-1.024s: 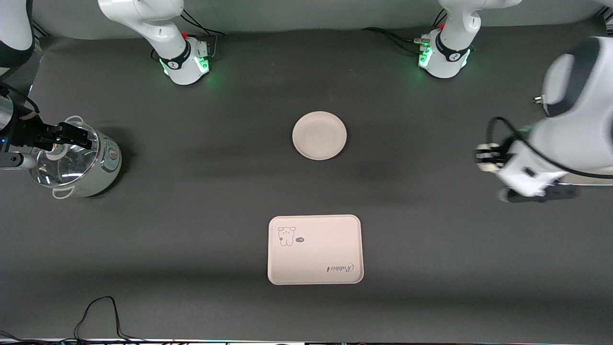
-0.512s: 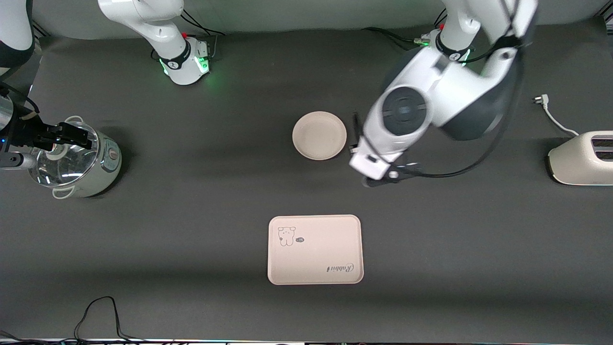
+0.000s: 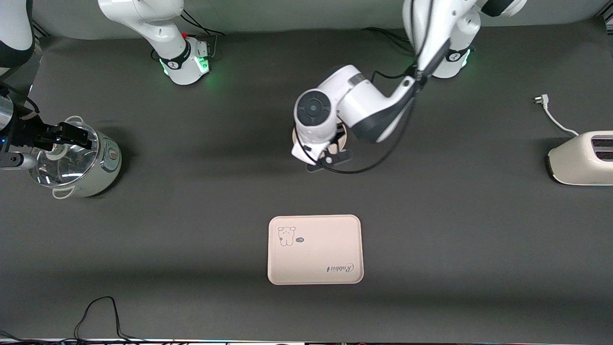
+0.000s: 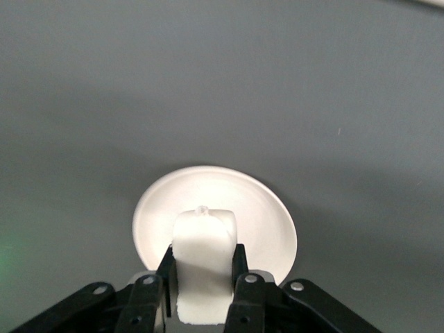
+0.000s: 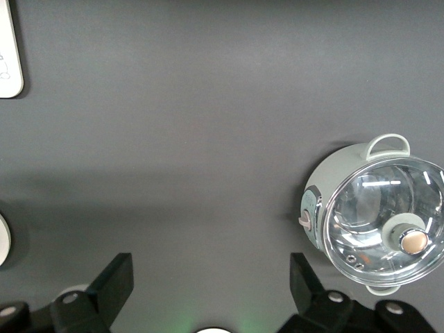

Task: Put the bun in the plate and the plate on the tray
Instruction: 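Lower the bun onto the plate and open the left gripper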

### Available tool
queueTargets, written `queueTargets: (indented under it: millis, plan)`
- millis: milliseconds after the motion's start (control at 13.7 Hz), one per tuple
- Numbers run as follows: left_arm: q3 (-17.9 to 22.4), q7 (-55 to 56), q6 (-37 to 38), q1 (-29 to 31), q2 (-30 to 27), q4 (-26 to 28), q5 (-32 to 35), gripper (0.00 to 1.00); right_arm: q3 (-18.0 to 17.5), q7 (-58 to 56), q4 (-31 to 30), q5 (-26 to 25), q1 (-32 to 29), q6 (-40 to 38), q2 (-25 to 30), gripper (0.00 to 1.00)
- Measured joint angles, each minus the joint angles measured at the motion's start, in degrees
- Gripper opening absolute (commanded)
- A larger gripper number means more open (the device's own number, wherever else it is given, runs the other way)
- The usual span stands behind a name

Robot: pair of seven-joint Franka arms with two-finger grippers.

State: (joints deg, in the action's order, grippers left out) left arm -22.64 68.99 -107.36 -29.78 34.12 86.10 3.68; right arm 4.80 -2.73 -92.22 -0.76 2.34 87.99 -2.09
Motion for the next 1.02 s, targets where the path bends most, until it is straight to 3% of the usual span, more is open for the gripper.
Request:
queueTargets:
  millis: [220,439,512,585,659,1024]
  plan:
    - [0.02,2.66,-10.03,-2.18,0.18,8.21,0.17,0.36,0.00,0.00,0.00,0.00,0.00,0.00,0.00,1.00]
    - [0.24,2.92,-14.12,-2.23,0.21,12.57,0.42,0.41,0.00,0.00,-0.08,0.00,0.02,0.00,0.00,1.00]
    - [0.32,2.96,-14.33,-2.23,0.21,13.20,0.71,0.51,0.00,0.00,-0.09,0.00,0.02,0.00,0.00,1.00]
    - [0.37,3.05,-14.40,-2.23,0.20,13.58,0.90,0.86,-0.02,0.00,-0.09,0.00,0.02,0.00,0.00,1.00]
    - [0.41,3.30,-14.47,-2.22,0.19,13.86,1.06,1.00,-0.06,0.00,-0.09,0.00,0.04,0.00,0.00,1.00]
    - [0.90,4.14,-13.28,-1.05,-1.31,13.89,1.43,1.00,-0.33,0.00,-0.13,0.58,0.15,-0.06,0.26,1.00]
